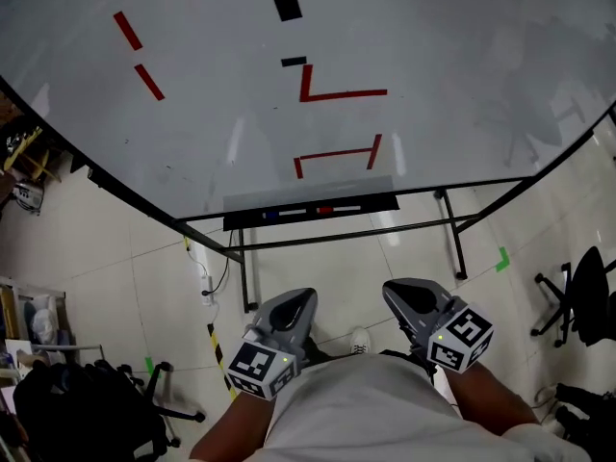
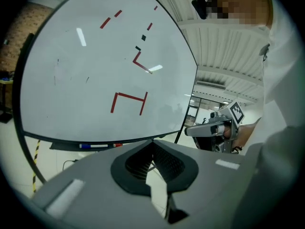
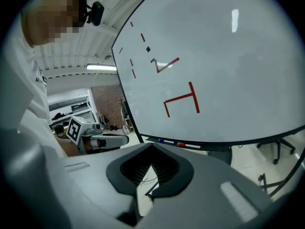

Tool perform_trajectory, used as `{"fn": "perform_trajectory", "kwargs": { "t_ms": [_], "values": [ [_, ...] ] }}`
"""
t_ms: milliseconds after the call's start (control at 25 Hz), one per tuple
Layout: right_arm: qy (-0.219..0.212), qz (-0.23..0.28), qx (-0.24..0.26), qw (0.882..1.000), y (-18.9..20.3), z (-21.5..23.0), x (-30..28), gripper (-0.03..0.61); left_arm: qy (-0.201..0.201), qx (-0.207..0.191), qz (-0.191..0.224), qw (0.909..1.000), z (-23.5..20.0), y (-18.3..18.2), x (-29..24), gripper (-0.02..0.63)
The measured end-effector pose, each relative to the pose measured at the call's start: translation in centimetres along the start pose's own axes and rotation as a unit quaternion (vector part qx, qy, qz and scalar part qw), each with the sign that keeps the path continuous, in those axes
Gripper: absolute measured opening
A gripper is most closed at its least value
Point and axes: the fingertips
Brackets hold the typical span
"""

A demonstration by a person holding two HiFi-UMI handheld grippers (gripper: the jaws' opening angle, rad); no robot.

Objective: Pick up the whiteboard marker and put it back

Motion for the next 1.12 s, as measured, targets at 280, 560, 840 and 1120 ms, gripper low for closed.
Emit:
{"fn": "perform_trajectory", "kwargs": {
  "t_ms": [280, 560, 840, 1120],
  "values": [
    [-0.033, -0.018, -0.002, 0.999, 3.5, -0.6, 3.1, 0.002, -0.043, 0.025, 0.004, 0.9988, 3.7, 3.0, 2.3, 0.017],
    [-0.014, 0.010, -0.012, 1.000, 2.6, -2.5, 3.0, 0.002, -0.020, -0.003, -0.013, 0.9997, 4.2, 3.2, 3.6, 0.017],
    [0.002, 0.008, -0.014, 1.000, 2.8, -6.3, 0.5, 0.001, 0.003, -0.028, -0.029, 0.9992, 2.6, 3.6, 6.5, 0.017],
    [0.019, 0.007, -0.013, 1.000, 3.2, -7.8, -0.3, 0.001, 0.027, -0.034, -0.038, 0.9984, 2.2, 4.4, 7.3, 0.017]
  ]
}}
Point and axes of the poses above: the fingertips, and each gripper's own axes: x backward along the fingers, z to its right, y out of its underside, and after that the axes turned 12 degrees about -z, right-handed
